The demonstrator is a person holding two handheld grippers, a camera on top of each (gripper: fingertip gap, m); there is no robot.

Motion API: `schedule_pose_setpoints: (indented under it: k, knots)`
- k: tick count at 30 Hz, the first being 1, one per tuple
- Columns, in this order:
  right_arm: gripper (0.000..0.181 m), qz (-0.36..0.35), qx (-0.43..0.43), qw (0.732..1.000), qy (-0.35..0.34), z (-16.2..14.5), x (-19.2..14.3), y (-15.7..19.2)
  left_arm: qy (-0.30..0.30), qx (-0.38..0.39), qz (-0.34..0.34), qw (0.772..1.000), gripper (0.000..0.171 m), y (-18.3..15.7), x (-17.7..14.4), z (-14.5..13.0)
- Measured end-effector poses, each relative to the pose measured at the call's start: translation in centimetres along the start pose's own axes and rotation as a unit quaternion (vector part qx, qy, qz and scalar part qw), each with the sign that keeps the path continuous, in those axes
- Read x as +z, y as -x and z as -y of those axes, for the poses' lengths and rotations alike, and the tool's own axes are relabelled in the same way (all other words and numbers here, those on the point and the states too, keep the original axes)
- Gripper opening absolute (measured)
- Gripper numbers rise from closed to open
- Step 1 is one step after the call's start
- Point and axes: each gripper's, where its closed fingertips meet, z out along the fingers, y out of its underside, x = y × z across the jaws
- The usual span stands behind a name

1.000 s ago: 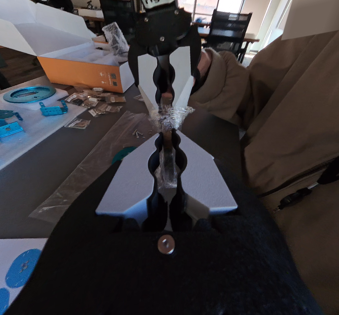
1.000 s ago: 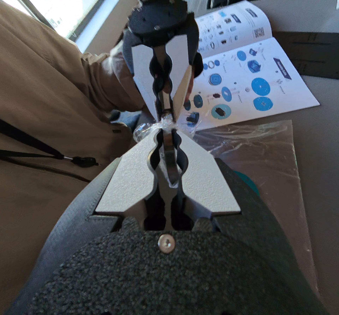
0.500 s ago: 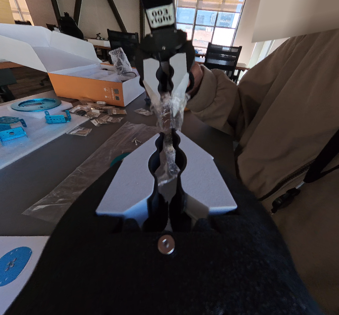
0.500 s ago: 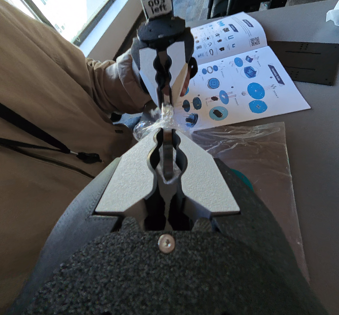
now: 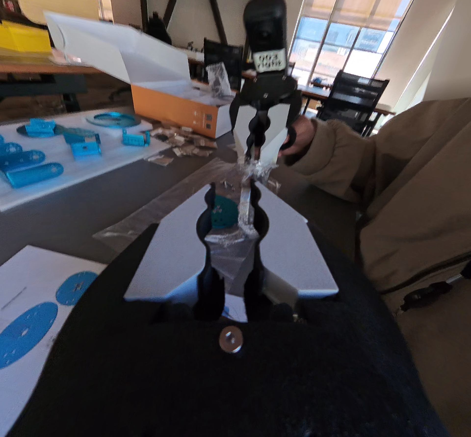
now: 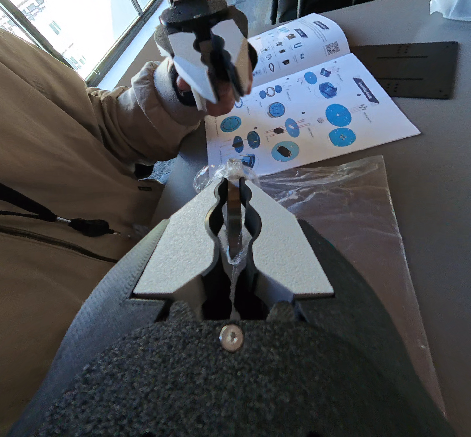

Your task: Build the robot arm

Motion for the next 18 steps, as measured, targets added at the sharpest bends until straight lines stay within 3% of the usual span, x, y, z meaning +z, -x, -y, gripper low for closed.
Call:
schedule_pose_setpoints:
  k: [4, 6, 7, 9, 13, 18]
  knots:
    - [0.009, -0.010, -0.006, 1.000, 0.004, 0.4, 0.0, 0.0, 0.105, 0.001, -0.011, 0.994, 0.045, -0.1, 1.6, -5.0]
    - [0.009, -0.003, -0.003, 1.000, -0.010, 1.1, -0.1, 0.3, 0.115, 0.004, -0.025, 0.993, 0.045, -0.8, 2.9, -6.3]
    - [0.009, 0.005, 0.002, 1.000, -0.019, 1.5, -0.2, 0.4, 0.106, 0.000, -0.033, 0.994, 0.044, -1.2, 3.6, -6.2]
    - [0.009, 0.012, 0.015, 0.999, -0.036, 2.0, -0.4, 0.4, 0.077, -0.008, -0.047, 0.996, 0.011, -2.0, 4.7, -5.6]
    - [0.009, -0.007, -0.010, 0.998, -0.060, 2.4, -1.0, 0.5, 0.044, -0.031, -0.039, 0.998, 0.005, -1.8, 5.0, -4.3]
    - [0.023, -0.180, -0.087, 0.980, 0.009, 0.3, -1.8, -2.6, 0.019, -0.072, -0.038, 0.997, 0.003, -2.0, 4.7, -3.2]
